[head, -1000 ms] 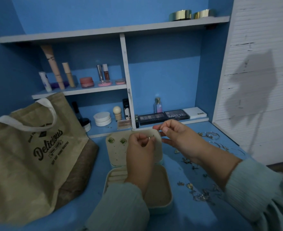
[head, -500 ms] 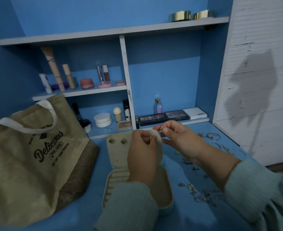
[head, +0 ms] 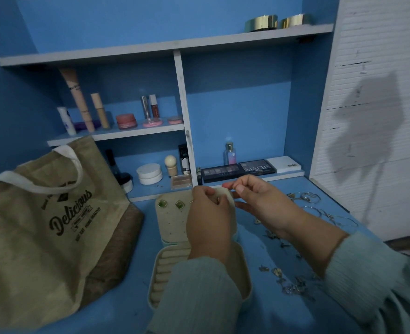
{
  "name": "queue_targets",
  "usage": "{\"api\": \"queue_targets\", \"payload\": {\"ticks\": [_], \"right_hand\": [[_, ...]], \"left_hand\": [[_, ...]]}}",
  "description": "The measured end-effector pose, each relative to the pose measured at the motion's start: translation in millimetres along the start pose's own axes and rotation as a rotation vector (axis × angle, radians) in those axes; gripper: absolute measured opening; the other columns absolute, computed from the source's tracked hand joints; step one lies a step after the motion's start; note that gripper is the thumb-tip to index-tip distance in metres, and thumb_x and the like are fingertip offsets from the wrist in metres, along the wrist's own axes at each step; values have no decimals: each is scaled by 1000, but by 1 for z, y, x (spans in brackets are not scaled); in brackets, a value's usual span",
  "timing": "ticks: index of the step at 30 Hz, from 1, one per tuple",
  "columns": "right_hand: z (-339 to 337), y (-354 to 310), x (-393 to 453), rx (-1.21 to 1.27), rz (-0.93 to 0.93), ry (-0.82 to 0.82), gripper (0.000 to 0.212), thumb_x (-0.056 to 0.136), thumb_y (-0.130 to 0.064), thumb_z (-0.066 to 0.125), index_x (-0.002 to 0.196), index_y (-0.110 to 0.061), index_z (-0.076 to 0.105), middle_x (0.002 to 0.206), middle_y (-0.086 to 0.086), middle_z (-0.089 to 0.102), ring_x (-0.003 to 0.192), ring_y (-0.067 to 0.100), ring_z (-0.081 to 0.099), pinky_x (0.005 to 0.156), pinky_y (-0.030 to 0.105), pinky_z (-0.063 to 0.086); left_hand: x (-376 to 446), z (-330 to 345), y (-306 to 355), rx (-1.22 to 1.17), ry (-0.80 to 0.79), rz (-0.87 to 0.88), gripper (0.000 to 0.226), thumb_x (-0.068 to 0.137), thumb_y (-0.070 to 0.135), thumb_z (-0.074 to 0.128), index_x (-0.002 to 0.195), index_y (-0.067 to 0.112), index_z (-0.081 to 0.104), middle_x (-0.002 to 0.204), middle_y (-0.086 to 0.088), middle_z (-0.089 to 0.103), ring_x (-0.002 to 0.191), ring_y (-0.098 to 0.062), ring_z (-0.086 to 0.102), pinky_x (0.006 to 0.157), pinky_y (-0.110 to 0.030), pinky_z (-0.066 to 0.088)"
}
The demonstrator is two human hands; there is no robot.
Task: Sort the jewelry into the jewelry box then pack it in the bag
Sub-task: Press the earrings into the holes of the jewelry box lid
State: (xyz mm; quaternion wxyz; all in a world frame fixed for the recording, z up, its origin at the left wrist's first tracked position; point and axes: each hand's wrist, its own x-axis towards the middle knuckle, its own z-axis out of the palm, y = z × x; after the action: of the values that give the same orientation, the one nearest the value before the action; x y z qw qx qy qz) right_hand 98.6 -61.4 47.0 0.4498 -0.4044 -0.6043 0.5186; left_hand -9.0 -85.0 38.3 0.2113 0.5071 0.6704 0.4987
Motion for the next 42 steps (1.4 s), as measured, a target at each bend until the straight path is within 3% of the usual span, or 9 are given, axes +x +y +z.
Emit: {"api": "queue_targets", "payload": {"ticks": [4, 7, 10, 14, 17, 22, 32, 38, 42], "right_hand": [[0, -2, 0, -7, 9, 2, 18, 99, -12, 39, 89, -13, 54, 117, -1, 62, 113, 18, 56, 101, 33, 45], [0, -3, -1, 1, 14, 4, 18, 99, -12, 39, 89, -12, 54, 116, 0, 63, 113, 20, 57, 101, 34, 45], [1, -4, -1, 8, 14, 8, 19, 99, -11, 39, 88, -13, 54, 116, 1, 63, 113, 21, 56, 101, 36, 44], [1, -7, -3, 14, 23, 10, 19, 99, -12, 39, 87, -13, 54, 113, 0, 65, 105, 16, 58, 97, 31, 46], [-2, -9, -4, 18, 28, 1, 20, 99, -11, 39, 86, -14, 54, 105, -1, 67, 94, 12, 60, 93, 30, 48], [-5, -11, -4, -40, 52, -20, 20, 97, -11, 44, 82, -13, 57, 81, 0, 66, 78, 12, 58, 87, 31, 51], [-1, -20, -11, -469, 66, -232, 14, 87, -8, 61, 75, -15, 65, 67, -4, 64, 53, -1, 55, 56, 11, 46], [0, -21, -14, -670, 83, -361, 14, 84, -15, 66, 75, -25, 67, 73, -5, 68, 64, 0, 62, 73, 15, 52], [0, -22, -18, -661, 84, -400, 18, 85, -13, 65, 74, -27, 66, 67, -13, 67, 62, -5, 62, 67, 8, 49]], "left_hand": [[-1, -2, 1, 83, 6, -2, 16, 91, 26, 51, 103, 25, 41, 76, 9, 53, 68, -9, 51, 58, -27, 38], [-1, -2, 1, 133, 37, 41, 20, 89, 27, 53, 103, 28, 40, 99, 2, 54, 86, -16, 53, 65, -28, 38], [-2, -3, 0, 239, 106, 108, 33, 86, 26, 57, 117, 26, 46, 118, -2, 39, 104, -19, 43, 79, -31, 39], [-4, -9, -3, 465, 165, 222, 48, 86, 36, 60, 131, 35, 45, 135, -3, 30, 123, -25, 29, 99, -38, 26], [0, -16, -12, 522, 140, 304, 38, 84, 44, 59, 122, 38, 56, 139, 2, 31, 127, -23, 22, 98, -38, 10], [6, -26, -30, 550, 221, 597, 24, 75, 50, 55, 91, 36, 66, 108, 4, 58, 105, -15, 34, 86, -33, 16], [-16, -43, -51, 551, 285, 961, 30, 80, 50, 52, 72, 23, 62, 80, 5, 62, 86, -14, 42, 82, -35, 23], [-31, -43, -66, 572, 371, 1052, 29, 82, 41, 54, 65, 19, 62, 72, 3, 62, 80, -16, 43, 79, -36, 26], [-34, -42, -70, 573, 414, 1096, 30, 84, 39, 56, 62, 19, 63, 71, 5, 62, 78, -14, 44, 78, -34, 26]]}}
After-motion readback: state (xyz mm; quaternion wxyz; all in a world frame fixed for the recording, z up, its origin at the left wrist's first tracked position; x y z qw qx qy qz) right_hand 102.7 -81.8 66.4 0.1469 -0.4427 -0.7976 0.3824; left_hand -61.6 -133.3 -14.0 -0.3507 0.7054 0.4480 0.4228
